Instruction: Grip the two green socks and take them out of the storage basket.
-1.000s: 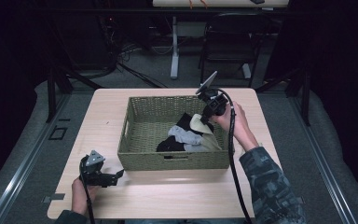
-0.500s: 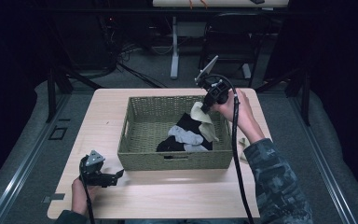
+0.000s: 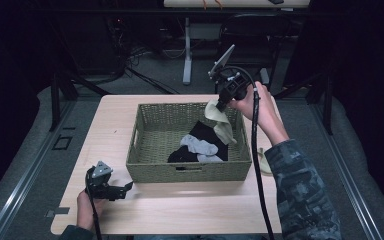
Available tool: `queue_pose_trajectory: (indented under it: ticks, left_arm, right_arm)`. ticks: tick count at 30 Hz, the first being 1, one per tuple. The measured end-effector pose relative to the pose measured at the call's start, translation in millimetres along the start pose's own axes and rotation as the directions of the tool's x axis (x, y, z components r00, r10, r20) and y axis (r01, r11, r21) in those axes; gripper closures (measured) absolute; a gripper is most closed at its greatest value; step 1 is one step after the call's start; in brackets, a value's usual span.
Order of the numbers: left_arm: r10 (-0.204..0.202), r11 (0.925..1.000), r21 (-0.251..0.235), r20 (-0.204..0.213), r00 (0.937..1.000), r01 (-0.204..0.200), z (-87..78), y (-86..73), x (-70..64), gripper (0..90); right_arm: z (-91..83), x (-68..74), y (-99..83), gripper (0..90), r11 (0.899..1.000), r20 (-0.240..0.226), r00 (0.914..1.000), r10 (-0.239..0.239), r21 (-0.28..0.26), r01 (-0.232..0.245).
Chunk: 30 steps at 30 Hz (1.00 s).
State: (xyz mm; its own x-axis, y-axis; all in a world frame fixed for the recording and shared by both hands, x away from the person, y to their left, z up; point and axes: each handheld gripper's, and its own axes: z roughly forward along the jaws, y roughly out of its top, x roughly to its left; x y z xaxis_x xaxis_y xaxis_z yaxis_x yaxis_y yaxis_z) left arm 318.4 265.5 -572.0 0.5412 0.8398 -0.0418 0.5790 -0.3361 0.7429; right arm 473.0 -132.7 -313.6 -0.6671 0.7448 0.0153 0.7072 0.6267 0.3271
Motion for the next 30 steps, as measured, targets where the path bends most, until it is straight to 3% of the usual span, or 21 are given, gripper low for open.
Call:
queue_pose_trajectory:
  ticks: [9, 14, 24, 30]
  left_arm:
    - [0.001, 1.0000, 0.000, 0.002, 1.0000, -0.001, 0.2, 0.0, 0.0, 0.3]
    - [0.002, 1.0000, -0.001, 0.004, 1.0000, -0.002, -0.2, -0.1, 0.0, 0.3]
    - [-0.001, 1.0000, 0.003, -0.001, 1.0000, 0.001, -0.2, 0.5, 0.0, 0.3]
    - [-0.001, 1.0000, 0.001, -0.007, 1.0000, 0.001, 0.0, 0.5, -0.5, 0.3]
  right_arm:
    - [-29.6, 1.3, 7.9, 88.8, 1.000, 0.035, 0.9994, -0.007, -0.028, 0.008]
    - [-46.1, -1.4, 3.3, 88.7, 0.998, 0.057, 0.9984, -0.003, -0.055, 0.006]
    - [-71.4, -31.1, -27.8, 88.7, 0.996, 0.099, 0.9931, 0.063, -0.064, -0.057]
    - [-82.0, -52.2, -52.3, 88.7, 0.990, 0.115, 0.9852, 0.127, -0.082, -0.118]
